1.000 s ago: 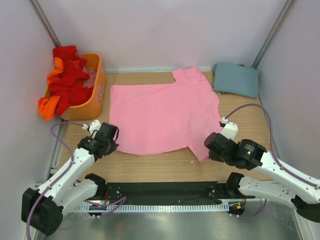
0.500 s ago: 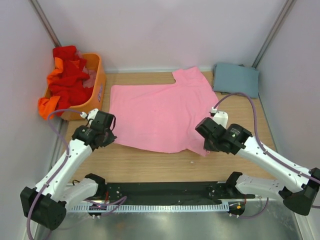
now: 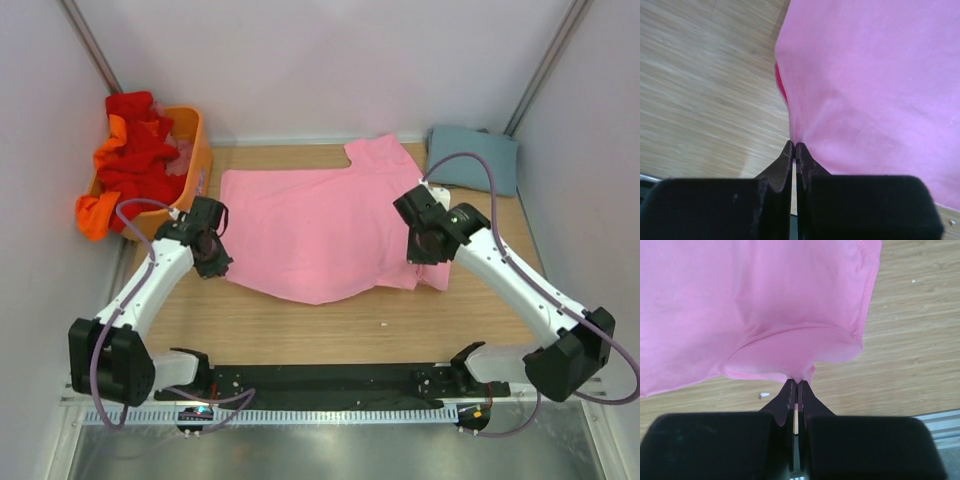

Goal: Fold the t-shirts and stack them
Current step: Fold the tshirt

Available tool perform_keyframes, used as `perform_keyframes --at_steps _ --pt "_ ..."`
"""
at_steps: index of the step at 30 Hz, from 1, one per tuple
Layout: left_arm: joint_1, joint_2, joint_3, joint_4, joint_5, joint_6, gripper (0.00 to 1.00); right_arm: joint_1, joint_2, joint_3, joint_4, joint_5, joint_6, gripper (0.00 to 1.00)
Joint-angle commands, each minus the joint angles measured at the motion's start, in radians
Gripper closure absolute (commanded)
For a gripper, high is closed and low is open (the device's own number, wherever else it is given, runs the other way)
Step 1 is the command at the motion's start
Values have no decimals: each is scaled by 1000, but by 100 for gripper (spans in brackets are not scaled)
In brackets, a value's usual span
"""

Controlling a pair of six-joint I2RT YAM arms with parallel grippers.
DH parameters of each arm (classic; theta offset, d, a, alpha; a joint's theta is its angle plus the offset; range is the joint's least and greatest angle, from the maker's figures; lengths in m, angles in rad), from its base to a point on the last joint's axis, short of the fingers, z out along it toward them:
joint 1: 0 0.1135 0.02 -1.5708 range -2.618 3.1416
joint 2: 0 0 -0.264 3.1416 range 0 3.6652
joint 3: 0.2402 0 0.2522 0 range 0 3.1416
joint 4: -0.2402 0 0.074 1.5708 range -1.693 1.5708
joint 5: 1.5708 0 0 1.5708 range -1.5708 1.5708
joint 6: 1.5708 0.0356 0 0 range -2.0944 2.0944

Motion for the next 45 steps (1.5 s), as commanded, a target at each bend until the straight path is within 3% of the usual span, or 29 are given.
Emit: perform_keyframes --at_steps 1,20,32,45 --pt "37 53 100 32 -3 67 100 -51 58 94 39 4 -125 99" --pt "92 323 263 46 -75 133 100 -188 388 331 97 -33 -288 99" --pt "101 404 307 40 -97 131 100 -200 556 558 19 -37 -368 99" --pt "114 536 419 19 -126 139 100 -226 744 676 22 4 -369 99"
